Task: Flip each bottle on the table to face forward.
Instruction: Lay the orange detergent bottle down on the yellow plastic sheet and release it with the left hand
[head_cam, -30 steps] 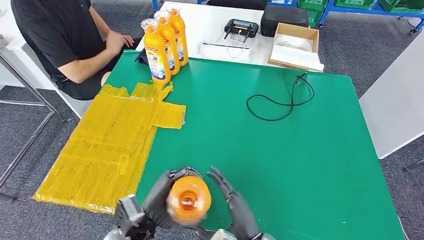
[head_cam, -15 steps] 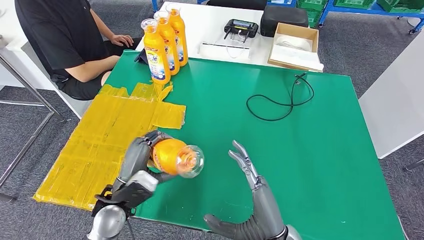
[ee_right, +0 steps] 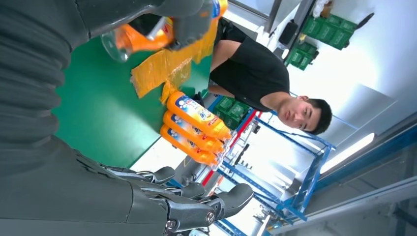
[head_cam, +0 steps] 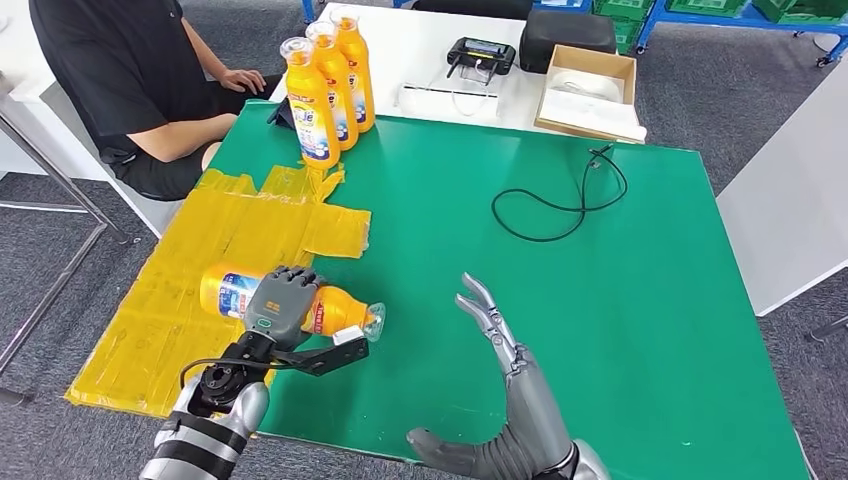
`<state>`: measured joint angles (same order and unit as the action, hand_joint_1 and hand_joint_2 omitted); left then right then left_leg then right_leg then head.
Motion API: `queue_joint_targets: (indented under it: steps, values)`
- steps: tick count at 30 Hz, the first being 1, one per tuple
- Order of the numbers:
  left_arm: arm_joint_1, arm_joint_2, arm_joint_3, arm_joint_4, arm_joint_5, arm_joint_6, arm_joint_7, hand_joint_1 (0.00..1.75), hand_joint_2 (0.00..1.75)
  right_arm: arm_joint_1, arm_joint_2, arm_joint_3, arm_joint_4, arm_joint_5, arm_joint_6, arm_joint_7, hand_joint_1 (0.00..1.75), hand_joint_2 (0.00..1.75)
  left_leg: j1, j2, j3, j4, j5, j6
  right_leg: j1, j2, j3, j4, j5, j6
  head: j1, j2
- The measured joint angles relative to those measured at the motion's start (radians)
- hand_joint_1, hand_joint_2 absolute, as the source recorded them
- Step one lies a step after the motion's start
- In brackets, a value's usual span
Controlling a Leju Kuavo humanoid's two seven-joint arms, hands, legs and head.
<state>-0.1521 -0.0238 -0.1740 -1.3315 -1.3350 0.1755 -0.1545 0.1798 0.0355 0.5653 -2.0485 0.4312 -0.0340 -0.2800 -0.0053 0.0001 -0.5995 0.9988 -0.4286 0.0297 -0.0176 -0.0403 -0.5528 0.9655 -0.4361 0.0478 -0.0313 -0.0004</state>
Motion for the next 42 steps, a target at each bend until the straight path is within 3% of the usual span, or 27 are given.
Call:
queue_joint_targets:
  steps: [13, 14, 17, 18, 23, 27, 39, 42]
  values:
    - [-0.019, 0.025, -0.002, 0.084, -0.005, -0.033, 0.001, 1.75, 1.75, -0.002, 0.000, 0.000, 0.000, -0.004, 0.002, 0.000, 0.00, 1.75, 0.000, 0.000, -0.001, 0.000, 0.000, 0.000, 0.000, 0.000, -0.001, 0.000, 0.000, 0.000, 0.000, 0.000]
    - [-0.021, 0.026, -0.003, 0.090, -0.003, -0.044, -0.001, 1.31, 1.75, -0.004, 0.000, 0.000, 0.000, -0.006, 0.004, 0.000, 0.00, 1.75, 0.000, 0.000, -0.001, 0.000, 0.000, 0.000, 0.000, 0.000, -0.001, 0.000, 0.000, 0.000, 0.000, 0.000]
    - [-0.031, 0.031, -0.007, 0.106, 0.021, -0.075, -0.017, 0.00, 0.44, -0.011, 0.000, 0.000, 0.001, -0.011, 0.011, 0.000, 0.00, 1.75, 0.000, -0.001, 0.000, 0.000, 0.000, 0.000, 0.000, 0.000, 0.000, 0.000, 0.000, 0.000, 0.000, 0.000]
    - [-0.036, 0.033, -0.008, 0.111, 0.035, -0.084, -0.026, 0.00, 0.00, -0.014, 0.000, 0.000, 0.002, -0.013, 0.014, 0.000, 0.00, 1.75, 0.000, -0.001, 0.000, 0.000, 0.000, 0.000, 0.000, 0.000, 0.000, 0.000, 0.000, 0.000, 0.000, 0.000]
    - [-0.040, 0.040, -0.015, 0.122, 0.158, -0.115, -0.087, 0.00, 0.00, -0.027, 0.000, -0.002, 0.013, -0.022, 0.020, 0.011, 0.00, 1.75, 0.000, -0.001, 0.000, 0.000, 0.000, 0.000, 0.000, 0.000, 0.000, 0.000, 0.000, 0.000, 0.000, 0.000]
    - [-0.020, 0.040, -0.015, 0.074, 0.231, -0.112, -0.099, 0.00, 0.00, -0.035, 0.001, -0.010, 0.020, -0.014, 0.019, 0.022, 0.00, 0.00, 0.000, -0.001, 0.000, 0.000, 0.000, 0.000, 0.000, 0.000, 0.000, 0.000, 0.000, 0.000, 0.000, 0.000]
    - [0.030, 0.006, -0.015, -0.119, 0.222, -0.043, -0.096, 0.00, 0.00, -0.035, 0.001, -0.014, 0.023, 0.033, 0.018, 0.019, 0.00, 0.00, 0.000, -0.001, -0.001, 0.000, 0.000, 0.000, 0.000, 0.000, 0.000, 0.000, 0.000, 0.000, 0.000, 0.000]
    - [0.041, -0.008, -0.009, -0.148, 0.176, 0.061, -0.085, 0.00, 0.00, -0.034, 0.002, -0.015, 0.024, 0.046, 0.010, 0.012, 0.00, 0.00, 0.000, -0.001, -0.001, 0.000, 0.000, 0.000, 0.000, 0.000, 0.000, 0.000, 0.000, 0.000, 0.000, 0.000]
